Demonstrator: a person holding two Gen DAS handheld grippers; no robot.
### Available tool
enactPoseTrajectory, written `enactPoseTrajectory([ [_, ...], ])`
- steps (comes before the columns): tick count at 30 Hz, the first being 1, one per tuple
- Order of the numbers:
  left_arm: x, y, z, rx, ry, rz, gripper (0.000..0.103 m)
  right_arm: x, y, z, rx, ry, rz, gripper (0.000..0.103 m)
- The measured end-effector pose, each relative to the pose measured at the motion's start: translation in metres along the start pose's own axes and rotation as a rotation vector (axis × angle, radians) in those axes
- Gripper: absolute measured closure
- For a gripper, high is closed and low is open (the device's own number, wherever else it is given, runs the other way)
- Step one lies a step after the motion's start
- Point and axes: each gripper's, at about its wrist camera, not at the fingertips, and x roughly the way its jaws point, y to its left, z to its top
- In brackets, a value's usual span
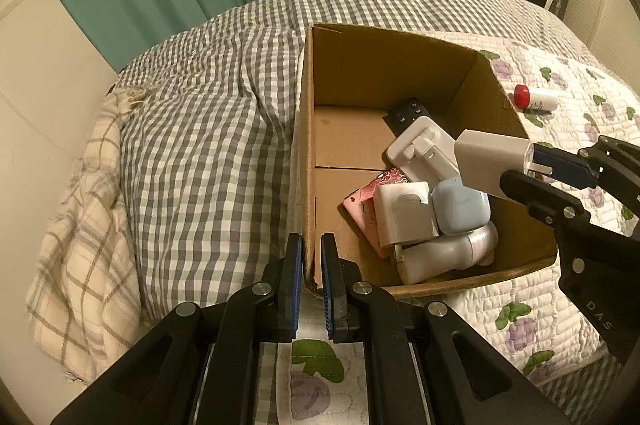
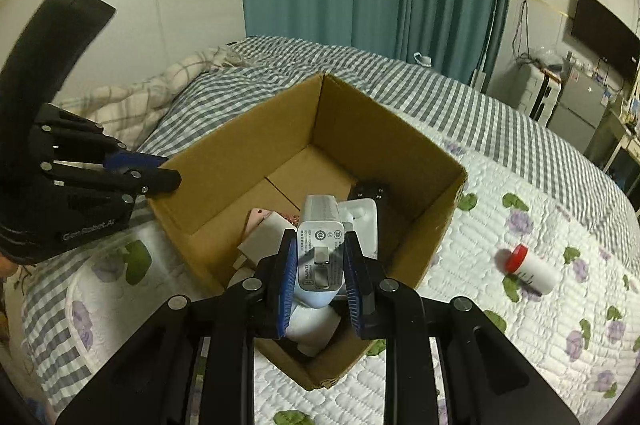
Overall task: Organize rigid objects
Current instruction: 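Carry the plug charger with the right tool and release it into the box, then move the right tool to the red-capped white bottle and grasp it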
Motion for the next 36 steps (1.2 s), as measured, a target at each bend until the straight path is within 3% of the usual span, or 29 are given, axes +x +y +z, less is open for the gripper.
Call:
enactPoseTrajectory([
  [13, -0.003, -0.008, 0.000, 0.015, 0.013, 0.012, 0.095, 0.004, -0.003, -0.009, -0.018, 0.026, 0.002, 0.080],
  [14, -0.004, -0.009, 0.000, 0.017, 0.013, 0.014, 0.095, 0.002, -0.002, -0.009, -0.025, 0.015, -0.003, 0.073],
  [15, -0.004, -0.010, 0.000, 0.019, 0.012, 0.015, 0.095, -0.002, -0.003, -0.008, -0.028, -0.003, -0.007, 0.059],
  [17, -0.005, -0.010, 0.001, 0.020, 0.014, 0.015, 0.095, -0.010, -0.005, -0.006, -0.022, -0.035, -0.007, 0.051],
  [23, -0.005, -0.009, 0.000, 0.009, 0.021, 0.003, 0.095, -0.037, -0.028, 0.004, 0.010, -0.109, -0.028, 0.050],
  [27, -0.004, -0.010, 0.001, 0.007, 0.022, 0.008, 0.095, -0.047, -0.051, 0.006, 0.021, -0.124, -0.073, 0.042],
  [30, -0.003, -0.009, 0.001, 0.005, 0.025, 0.007, 0.095, -0.046, -0.072, 0.002, 0.032, -0.111, -0.110, 0.036],
  [36, -0.003, -0.009, 0.002, -0.002, 0.034, 0.016, 0.095, -0.026, -0.123, -0.017, 0.055, -0.021, -0.201, 0.033],
])
